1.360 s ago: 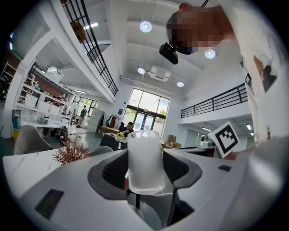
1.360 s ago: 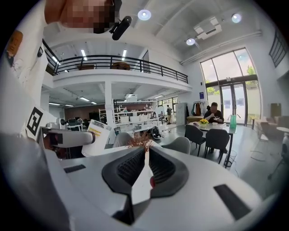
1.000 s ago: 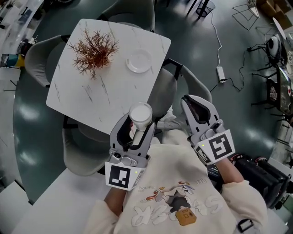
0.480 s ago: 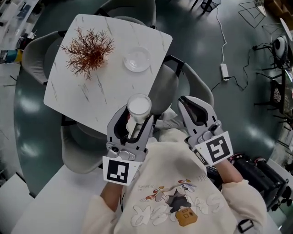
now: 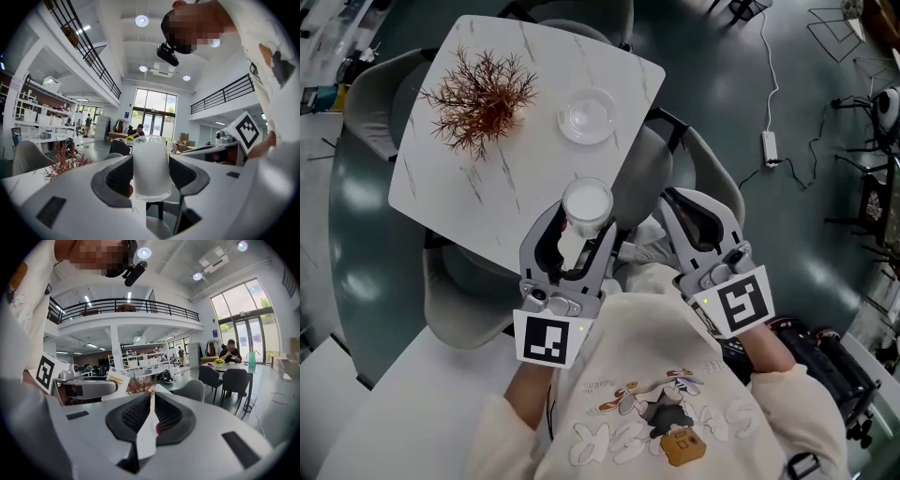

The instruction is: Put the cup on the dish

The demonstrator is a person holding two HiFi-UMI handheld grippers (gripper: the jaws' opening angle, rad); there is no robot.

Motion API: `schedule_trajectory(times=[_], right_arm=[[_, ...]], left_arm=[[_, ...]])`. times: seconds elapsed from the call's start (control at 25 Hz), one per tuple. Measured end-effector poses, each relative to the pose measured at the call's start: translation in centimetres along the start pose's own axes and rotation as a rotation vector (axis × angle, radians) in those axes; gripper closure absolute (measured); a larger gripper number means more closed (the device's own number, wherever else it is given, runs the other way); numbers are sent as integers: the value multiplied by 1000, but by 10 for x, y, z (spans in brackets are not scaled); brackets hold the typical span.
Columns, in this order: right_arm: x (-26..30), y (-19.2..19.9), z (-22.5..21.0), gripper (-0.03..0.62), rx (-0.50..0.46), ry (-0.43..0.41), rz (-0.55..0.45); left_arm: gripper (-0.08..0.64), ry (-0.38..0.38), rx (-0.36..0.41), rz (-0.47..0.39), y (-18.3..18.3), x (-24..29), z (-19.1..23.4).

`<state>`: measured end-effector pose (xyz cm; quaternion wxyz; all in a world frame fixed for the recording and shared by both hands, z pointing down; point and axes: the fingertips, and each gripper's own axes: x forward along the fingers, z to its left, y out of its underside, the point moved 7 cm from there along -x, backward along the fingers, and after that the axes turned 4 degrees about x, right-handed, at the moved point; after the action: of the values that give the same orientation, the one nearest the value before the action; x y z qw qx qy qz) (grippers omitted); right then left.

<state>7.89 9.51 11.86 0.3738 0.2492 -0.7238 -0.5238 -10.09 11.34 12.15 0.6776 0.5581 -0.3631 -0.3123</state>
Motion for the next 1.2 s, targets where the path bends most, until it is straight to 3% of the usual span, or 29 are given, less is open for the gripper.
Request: schedule_trajectory(times=[0.24,0.6,1.04,1.2], right_arm=[[18,6,-10,561,3,-12,7],[43,15,-12,561,32,-78,32],[77,29,-22,561,42,-137,65],[94,37,-28,561,45,-167,80]], left_arm=[[314,-12,62,-1,14,13,9],[314,-36,71,-15,30,23,13],[316,-127,163,-69,55,50,35],[318,-147,159,-57,71,63,44]])
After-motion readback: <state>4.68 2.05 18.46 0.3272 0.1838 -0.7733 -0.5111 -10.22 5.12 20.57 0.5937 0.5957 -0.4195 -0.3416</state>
